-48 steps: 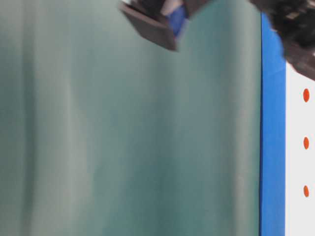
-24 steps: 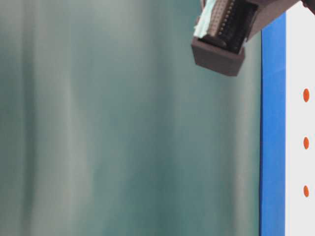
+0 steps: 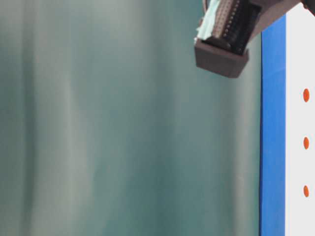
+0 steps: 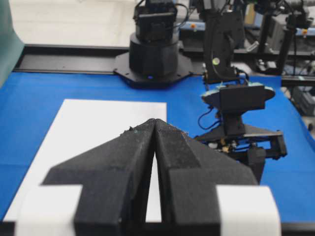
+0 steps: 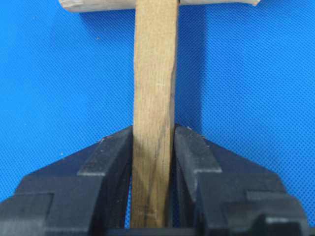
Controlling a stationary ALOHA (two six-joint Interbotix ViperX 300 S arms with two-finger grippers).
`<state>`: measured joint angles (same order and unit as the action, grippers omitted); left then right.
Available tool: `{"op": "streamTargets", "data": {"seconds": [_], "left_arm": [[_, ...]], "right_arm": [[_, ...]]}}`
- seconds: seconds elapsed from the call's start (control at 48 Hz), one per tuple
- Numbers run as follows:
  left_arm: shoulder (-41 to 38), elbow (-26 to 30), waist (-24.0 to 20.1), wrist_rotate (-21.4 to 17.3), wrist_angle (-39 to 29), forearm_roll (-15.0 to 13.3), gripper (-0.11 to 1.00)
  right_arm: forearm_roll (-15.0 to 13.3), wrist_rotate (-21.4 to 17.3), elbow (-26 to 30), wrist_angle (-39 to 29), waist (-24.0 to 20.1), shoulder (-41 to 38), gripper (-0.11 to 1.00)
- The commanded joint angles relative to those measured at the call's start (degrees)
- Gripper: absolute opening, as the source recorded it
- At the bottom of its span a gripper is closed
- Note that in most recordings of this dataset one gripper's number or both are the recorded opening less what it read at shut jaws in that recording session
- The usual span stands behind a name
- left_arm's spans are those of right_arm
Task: Hit the mark with a hammer.
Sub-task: 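Close the right gripper on the mallet handle, then lift the mallet and carry it over the board, head toward left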
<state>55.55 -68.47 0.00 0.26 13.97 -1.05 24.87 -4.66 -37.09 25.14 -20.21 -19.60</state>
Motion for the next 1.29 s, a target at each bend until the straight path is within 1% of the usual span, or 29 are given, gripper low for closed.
{"op": "streamTargets", "data": {"seconds": [0.0, 0.188, 0.271, 0.438, 0.521, 0.605, 0.688, 0.813, 0.938, 1.272], "left_arm": [[-0.1, 0.5, 0.0, 0.1, -0.1, 0.0, 0.0], [0.7, 0.6, 0.0, 0.1, -0.5, 0.0, 0.0], [1.0, 0.7, 0.0, 0.1, -0.7, 0.0, 0.0], [1.4, 0.8, 0.0, 0.2, -1.2, 0.0, 0.0], [1.4, 0.7, 0.0, 0.2, -1.4, 0.0, 0.0], [1.5, 0.7, 0.0, 0.6, -1.4, 0.0, 0.0], [1.3, 0.6, 0.0, 1.0, -1.5, -0.1, 0.0], [1.3, 0.5, 0.0, 2.2, -2.1, 0.0, 0.0], [1.3, 0.5, 0.0, 3.3, -2.3, 0.0, 0.0], [1.1, 0.4, 0.0, 3.2, -2.3, 0.0, 0.0]], "right_arm": [[0.1, 0.0, 1.1, 0.1, 0.1, 2.8, 0.1], [0.1, 0.5, -0.1, -1.1, 0.4, 9.7, 0.1], [0.1, 1.4, -0.8, -2.2, 0.5, 12.9, 0.1], [0.1, 3.4, -1.0, -6.2, 1.3, 18.5, 0.1], [0.1, 3.7, -1.0, -8.3, 1.9, 20.9, 0.1], [0.0, 4.0, -1.1, -9.2, 2.6, 22.5, 0.1], [-0.1, 4.0, -1.1, -9.6, 3.6, 22.5, 0.1], [-0.2, 5.6, -1.0, -9.3, 4.9, 22.5, 0.1], [-0.2, 8.9, -1.0, -9.7, 8.5, 22.7, 0.1], [-0.3, 18.9, -1.5, -12.7, 20.2, 25.2, 0.1]]}}
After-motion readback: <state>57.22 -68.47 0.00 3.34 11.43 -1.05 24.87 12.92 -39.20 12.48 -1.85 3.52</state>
